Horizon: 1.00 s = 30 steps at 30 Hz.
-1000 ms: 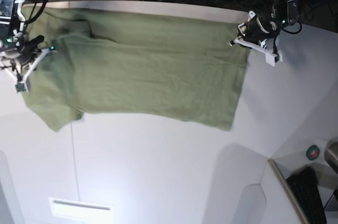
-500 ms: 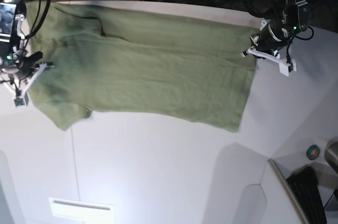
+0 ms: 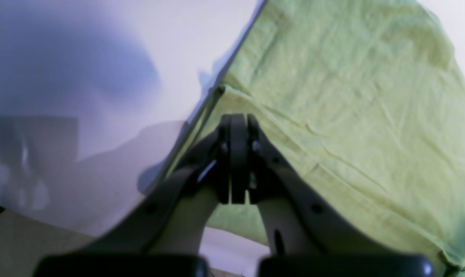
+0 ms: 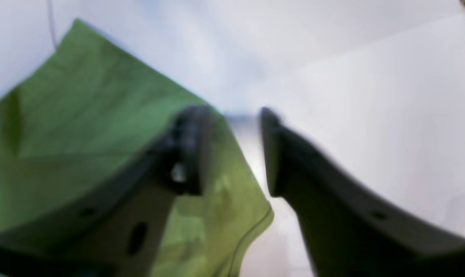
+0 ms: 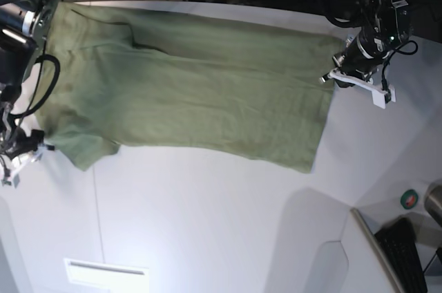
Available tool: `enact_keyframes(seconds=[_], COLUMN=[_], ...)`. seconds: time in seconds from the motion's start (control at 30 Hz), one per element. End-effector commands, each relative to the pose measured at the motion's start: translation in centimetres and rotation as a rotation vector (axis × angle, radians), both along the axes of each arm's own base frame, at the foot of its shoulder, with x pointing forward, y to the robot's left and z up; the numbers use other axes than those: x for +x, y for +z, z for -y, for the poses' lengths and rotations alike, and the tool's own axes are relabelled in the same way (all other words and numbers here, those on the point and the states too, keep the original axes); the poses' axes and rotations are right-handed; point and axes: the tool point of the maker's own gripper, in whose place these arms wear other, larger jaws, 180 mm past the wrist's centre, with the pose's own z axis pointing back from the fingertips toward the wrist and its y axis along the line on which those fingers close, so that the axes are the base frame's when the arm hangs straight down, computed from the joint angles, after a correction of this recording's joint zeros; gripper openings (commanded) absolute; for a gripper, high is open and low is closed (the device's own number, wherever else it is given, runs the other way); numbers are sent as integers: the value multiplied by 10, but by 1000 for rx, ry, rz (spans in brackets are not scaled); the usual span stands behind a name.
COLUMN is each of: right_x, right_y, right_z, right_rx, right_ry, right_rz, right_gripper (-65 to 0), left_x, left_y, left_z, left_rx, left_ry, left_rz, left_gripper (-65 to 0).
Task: Layout the t-shirt on the table in an organized manner, then fold the t-shirt properly
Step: 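Release the shirt and move the right gripper to the shirt's hem corner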
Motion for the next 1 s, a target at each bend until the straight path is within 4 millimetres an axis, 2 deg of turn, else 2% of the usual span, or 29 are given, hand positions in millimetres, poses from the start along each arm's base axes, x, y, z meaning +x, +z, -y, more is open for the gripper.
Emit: enact_keyframes(seconds=[0.0,0.07,0.1,0.2,0.37,0.5,0.6,0.7,0.83,0.97], right_x=[24,34,38,48,46,48,48,47,47,47], right_y=[23,22,21,12,-17,-21,-26,-29,-30,-30], right_z=[9,3,0,-8,-27,-31,-43,-52,-54,-54], right_rx=[-7,20,33,68,139,142,97,72,65,65], right_ry=[-10,-10,-9,-11,-29,-23,64,120,132,132], right_rz=[69,65,67,93,100,126,88,67,62,62], right_gripper=[-278,-156,-141,-156,-191,-191,-200,-233,-281,-297], left_x=[5,1,1,-2,-9,-16,-20,-21,-22,-23], left_y=[8,7,7,6,15,24,30,35,35,35], left_z=[-3,-4,-4,-9,-43,-64,-82,-89,-90,-90], left_rx=[14,17,17,23,56,85,107,118,120,119], left_ry=[-8,-7,-7,7,97,99,120,112,110,110], left_rz=[29,24,24,20,32,59,76,92,93,92], left_gripper=[-650,-650,-650,-650,-650,-650,-650,-650,-650,-650])
